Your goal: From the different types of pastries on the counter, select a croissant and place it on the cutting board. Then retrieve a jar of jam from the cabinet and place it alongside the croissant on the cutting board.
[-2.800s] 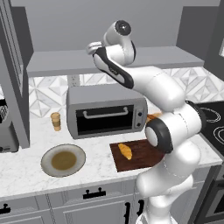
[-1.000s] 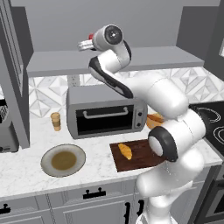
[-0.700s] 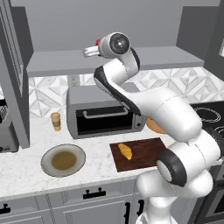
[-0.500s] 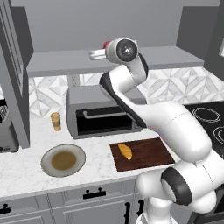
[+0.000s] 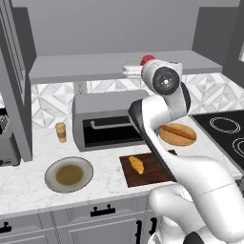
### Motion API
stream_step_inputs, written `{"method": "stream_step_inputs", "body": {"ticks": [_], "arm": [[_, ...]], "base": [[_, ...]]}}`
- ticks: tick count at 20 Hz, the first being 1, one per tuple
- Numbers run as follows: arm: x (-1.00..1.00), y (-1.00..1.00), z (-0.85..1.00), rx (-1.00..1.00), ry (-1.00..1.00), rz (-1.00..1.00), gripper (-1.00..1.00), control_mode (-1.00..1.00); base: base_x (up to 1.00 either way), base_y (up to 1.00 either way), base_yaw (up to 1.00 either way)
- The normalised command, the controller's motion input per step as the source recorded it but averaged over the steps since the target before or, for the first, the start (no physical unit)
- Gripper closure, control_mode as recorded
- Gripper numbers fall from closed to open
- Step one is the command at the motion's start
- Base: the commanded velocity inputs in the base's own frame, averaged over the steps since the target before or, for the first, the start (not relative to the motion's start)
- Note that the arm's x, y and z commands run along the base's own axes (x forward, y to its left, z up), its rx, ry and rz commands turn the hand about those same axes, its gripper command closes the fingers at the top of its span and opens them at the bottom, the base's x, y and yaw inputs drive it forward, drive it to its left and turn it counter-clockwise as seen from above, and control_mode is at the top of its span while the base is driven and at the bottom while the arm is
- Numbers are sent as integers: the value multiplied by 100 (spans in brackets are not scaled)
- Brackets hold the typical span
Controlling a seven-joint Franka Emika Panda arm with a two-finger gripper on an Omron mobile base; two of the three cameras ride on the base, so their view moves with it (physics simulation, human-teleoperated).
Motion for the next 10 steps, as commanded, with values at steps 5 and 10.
{"method": "stream_step_inputs", "body": {"ticks": [5, 10], "arm": [[-81, -50, -65, 3, 16, -33, 100, -100], [-57, -57, -73, 1, 19, -42, 100, -100]], "base": [[0, 0, 0], [0, 0, 0]]}}
